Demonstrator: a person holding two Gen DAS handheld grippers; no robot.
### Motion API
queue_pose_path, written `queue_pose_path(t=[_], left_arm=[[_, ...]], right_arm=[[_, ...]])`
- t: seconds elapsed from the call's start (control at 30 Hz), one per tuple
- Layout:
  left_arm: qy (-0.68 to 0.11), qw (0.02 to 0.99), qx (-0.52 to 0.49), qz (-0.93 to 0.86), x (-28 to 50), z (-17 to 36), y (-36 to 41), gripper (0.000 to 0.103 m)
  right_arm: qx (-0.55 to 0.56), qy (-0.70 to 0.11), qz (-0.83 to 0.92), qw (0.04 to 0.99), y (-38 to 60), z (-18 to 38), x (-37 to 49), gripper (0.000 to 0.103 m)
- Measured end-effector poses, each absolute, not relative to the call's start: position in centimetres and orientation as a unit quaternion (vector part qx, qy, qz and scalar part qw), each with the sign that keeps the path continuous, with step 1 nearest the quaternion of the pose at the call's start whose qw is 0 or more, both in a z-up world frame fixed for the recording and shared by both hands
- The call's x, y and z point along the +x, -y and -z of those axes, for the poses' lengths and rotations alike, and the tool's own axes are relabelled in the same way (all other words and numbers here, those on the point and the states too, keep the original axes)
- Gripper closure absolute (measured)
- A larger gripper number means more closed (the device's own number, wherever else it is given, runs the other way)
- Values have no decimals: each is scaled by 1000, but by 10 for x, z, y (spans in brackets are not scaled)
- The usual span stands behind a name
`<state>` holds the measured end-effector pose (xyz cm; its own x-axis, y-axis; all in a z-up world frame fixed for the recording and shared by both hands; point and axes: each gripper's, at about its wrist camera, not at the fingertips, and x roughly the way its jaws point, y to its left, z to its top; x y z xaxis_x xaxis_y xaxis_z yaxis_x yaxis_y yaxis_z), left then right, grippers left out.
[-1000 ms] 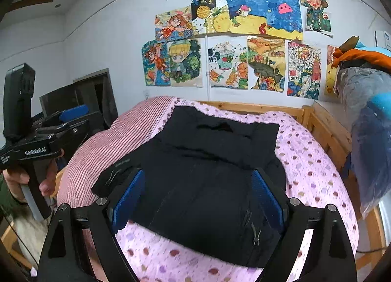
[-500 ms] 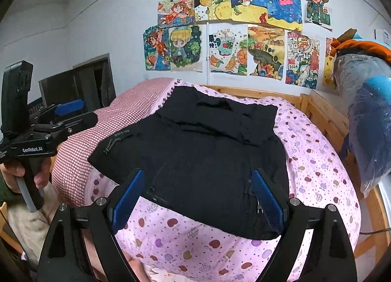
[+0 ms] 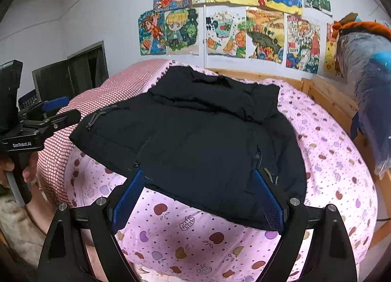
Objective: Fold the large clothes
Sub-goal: 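Move both grippers down to the hem edge of the folded jacket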
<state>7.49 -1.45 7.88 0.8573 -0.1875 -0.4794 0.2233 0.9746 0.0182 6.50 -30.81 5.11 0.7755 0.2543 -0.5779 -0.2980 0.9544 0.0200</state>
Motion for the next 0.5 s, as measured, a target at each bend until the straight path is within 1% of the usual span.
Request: queue_pose_path(t=[0.5], left_arm=[[-261,952,88,132,74,-31,9,0]], right_arm=[[-29,-333,-129,933,311,-9,82,17]])
